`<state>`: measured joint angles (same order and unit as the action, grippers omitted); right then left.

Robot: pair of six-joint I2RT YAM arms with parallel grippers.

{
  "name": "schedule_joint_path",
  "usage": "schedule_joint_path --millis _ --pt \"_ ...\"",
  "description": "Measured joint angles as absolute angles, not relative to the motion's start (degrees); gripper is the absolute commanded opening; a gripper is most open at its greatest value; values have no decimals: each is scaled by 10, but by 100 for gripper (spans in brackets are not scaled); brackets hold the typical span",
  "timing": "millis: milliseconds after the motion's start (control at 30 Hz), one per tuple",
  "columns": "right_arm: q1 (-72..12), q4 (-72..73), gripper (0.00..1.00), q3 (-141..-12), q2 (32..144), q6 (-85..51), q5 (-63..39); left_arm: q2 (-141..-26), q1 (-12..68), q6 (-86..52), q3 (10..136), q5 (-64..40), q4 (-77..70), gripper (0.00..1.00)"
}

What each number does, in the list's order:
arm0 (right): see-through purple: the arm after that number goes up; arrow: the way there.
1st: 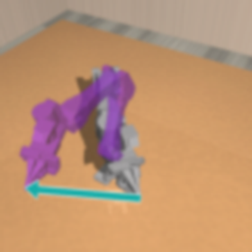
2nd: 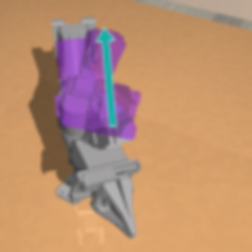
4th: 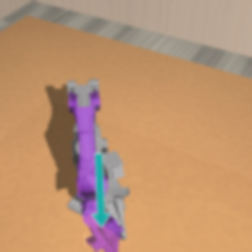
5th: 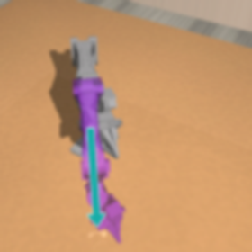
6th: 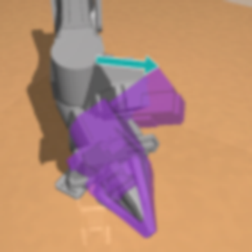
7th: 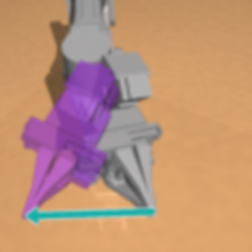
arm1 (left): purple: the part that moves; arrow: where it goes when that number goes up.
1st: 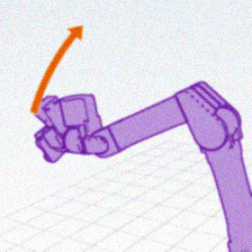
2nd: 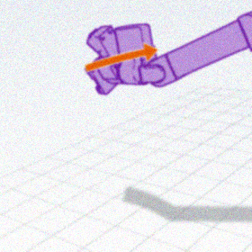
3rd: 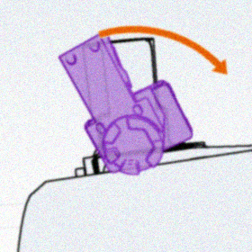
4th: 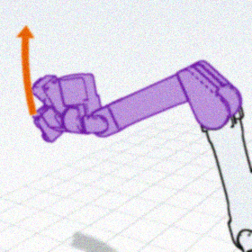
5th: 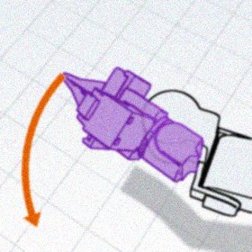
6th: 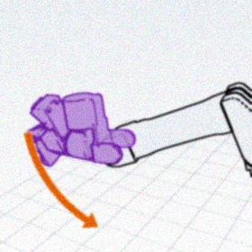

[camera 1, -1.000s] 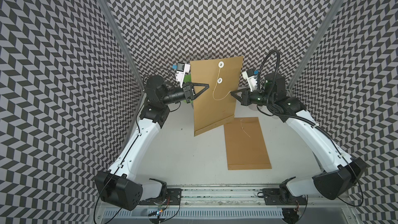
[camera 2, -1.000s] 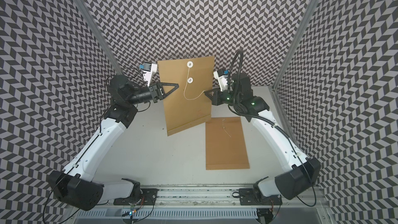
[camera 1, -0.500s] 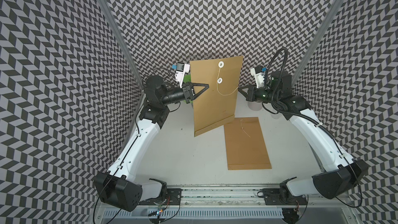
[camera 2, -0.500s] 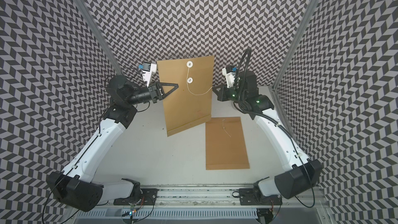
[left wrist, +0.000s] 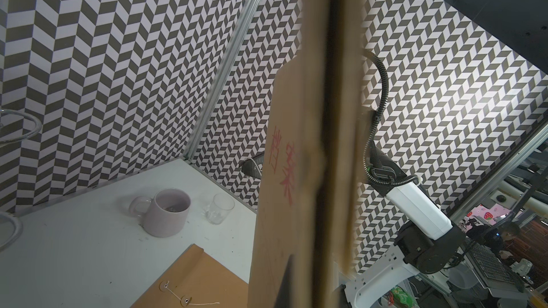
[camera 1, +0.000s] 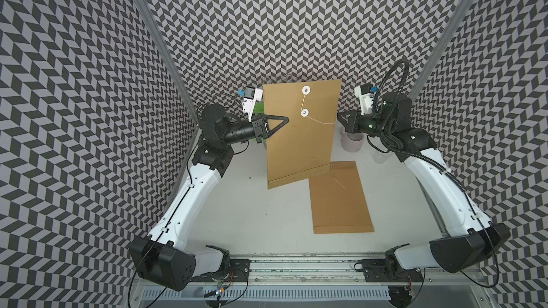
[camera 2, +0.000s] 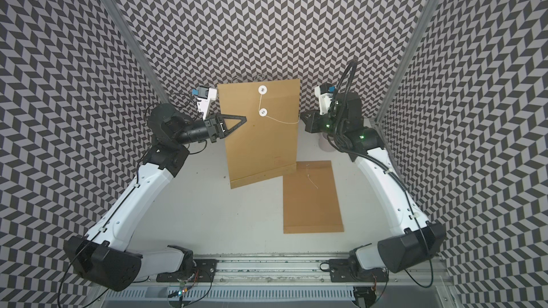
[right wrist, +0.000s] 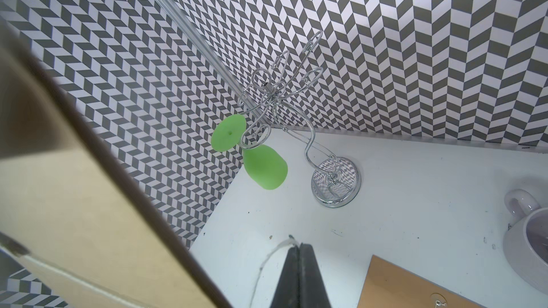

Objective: Close the mouth of the file bag
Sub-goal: Close the file bag.

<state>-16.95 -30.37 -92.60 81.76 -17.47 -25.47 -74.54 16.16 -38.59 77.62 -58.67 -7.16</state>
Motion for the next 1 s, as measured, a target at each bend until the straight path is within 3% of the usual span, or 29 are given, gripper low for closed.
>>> schedule_joint_path --millis 1000 --pt "-163 -348 0 -999 809 -156 -147 -754 174 -380 764 -583 -67 0"
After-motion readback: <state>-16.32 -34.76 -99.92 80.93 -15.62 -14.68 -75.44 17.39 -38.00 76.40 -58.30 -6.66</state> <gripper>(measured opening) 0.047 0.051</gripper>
